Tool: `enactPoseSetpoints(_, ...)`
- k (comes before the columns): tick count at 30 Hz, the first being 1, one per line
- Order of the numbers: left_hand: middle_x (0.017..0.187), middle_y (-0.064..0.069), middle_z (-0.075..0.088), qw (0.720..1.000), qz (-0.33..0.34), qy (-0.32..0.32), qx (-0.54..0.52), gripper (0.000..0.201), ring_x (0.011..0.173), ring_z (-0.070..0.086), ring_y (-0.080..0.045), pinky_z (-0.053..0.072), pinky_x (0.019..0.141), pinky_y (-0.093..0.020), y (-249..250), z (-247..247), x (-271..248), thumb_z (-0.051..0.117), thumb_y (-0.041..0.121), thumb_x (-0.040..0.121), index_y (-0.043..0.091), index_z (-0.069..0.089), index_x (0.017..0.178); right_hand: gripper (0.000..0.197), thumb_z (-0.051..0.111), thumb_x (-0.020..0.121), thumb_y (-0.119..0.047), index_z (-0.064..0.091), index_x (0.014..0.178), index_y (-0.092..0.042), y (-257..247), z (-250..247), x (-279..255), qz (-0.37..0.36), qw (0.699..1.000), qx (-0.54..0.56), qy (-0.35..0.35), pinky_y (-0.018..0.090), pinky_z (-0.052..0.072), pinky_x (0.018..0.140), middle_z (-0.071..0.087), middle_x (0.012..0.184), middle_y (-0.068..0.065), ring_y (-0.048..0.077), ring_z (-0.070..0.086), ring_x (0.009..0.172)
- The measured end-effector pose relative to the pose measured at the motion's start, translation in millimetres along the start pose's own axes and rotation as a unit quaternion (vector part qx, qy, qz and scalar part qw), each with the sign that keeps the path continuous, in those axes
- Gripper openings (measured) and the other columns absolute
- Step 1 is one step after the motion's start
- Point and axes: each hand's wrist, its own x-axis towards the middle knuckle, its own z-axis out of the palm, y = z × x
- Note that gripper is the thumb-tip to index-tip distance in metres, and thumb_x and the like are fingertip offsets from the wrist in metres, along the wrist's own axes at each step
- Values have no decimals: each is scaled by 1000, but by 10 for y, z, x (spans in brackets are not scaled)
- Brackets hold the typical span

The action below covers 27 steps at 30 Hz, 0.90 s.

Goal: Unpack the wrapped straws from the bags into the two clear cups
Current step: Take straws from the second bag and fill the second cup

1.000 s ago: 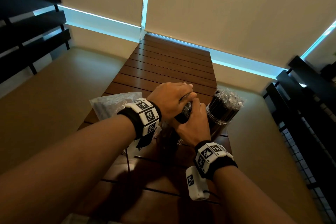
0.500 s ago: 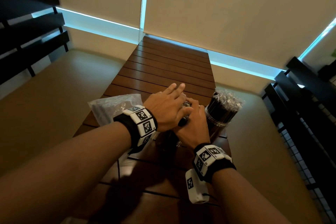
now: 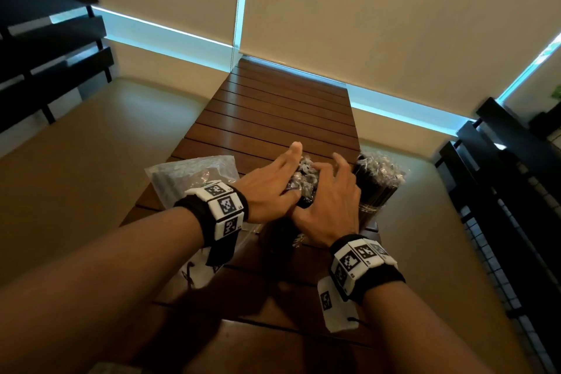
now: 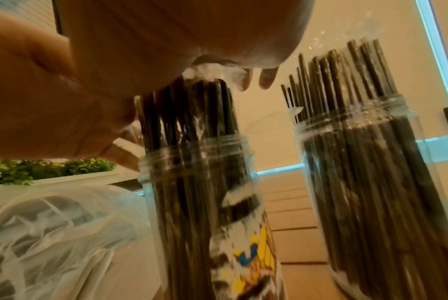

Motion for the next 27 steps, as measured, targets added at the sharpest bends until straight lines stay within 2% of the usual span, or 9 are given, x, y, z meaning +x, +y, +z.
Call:
enactPoseSetpoints(2,161,0,11,987,-46,20,-155,97,138,37,-21,39,109,-42,-32,-87,-70,49,34,79,28,-18,150,78,51,70,-71,41,136,-30,-39,-24,47,-38,999,6,-6,47,27,110,21,154,6,25,26,140)
enactPoseSetpoints(4,150,-4,40,961,-115,50,-246,92,125,48,-18,41,106,-38,-111,-135,-87,51,26,80,31,-5,153,70,47,79,-69,37,141,-36,-74,-16,85,-69,997,17,-27,47,28,109,21,156,3,24,27,140)
enactPoseSetpoints(7,125,-4,63,975,-141,33,-167,78,110,60,-21,49,98,-40,-185,-102,-107,53,29,75,28,29,149,57,28,91,-64,41,141,-41,-115,8,159,-49,997,38,-43,45,32,105,33,152,0,22,34,136)
enactPoseSetpoints(9,105,-1,71,988,-114,-19,-105,59,90,67,-19,55,85,-42,-187,-13,-122,57,32,69,23,55,127,56,20,93,-63,47,137,-41,-143,27,200,-20,998,39,-47,43,34,101,43,144,-3,21,37,132)
enactPoseSetpoints(13,87,1,72,992,-95,1,-81,43,73,67,-17,57,74,-40,-135,59,-93,56,46,70,23,62,105,48,26,92,-56,48,133,-43,-165,90,222,15,998,44,-50,46,40,99,46,137,-3,22,39,125)
enactPoseSetpoints(18,80,-3,68,994,-100,-35,19,35,71,65,-21,58,70,-41,-105,-30,6,64,42,75,18,61,101,42,29,96,-49,43,136,-44,-175,98,197,5,999,-22,-43,49,37,99,45,138,-2,24,40,126)
enactPoseSetpoints(22,118,4,53,984,-123,-49,123,82,99,58,-18,54,84,-41,-160,-170,-111,73,65,62,26,45,128,41,30,99,-48,40,138,-44,-217,43,170,15,997,-47,-60,51,30,102,43,142,-1,24,37,130)
enactPoseSetpoints(24,122,4,41,964,-137,-79,214,103,101,53,-20,53,81,-39,-206,-241,-276,74,75,49,28,34,131,42,29,98,-50,39,139,-44,-239,4,180,23,995,-63,-75,52,25,106,40,146,2,24,34,134)
enactPoseSetpoints(27,121,-1,42,928,-133,-143,317,98,101,53,-21,48,72,-31,-297,-280,-508,84,59,52,25,35,129,46,37,94,-55,48,133,-34,-362,-42,128,3,996,-90,-13,54,22,110,41,145,7,26,32,137)
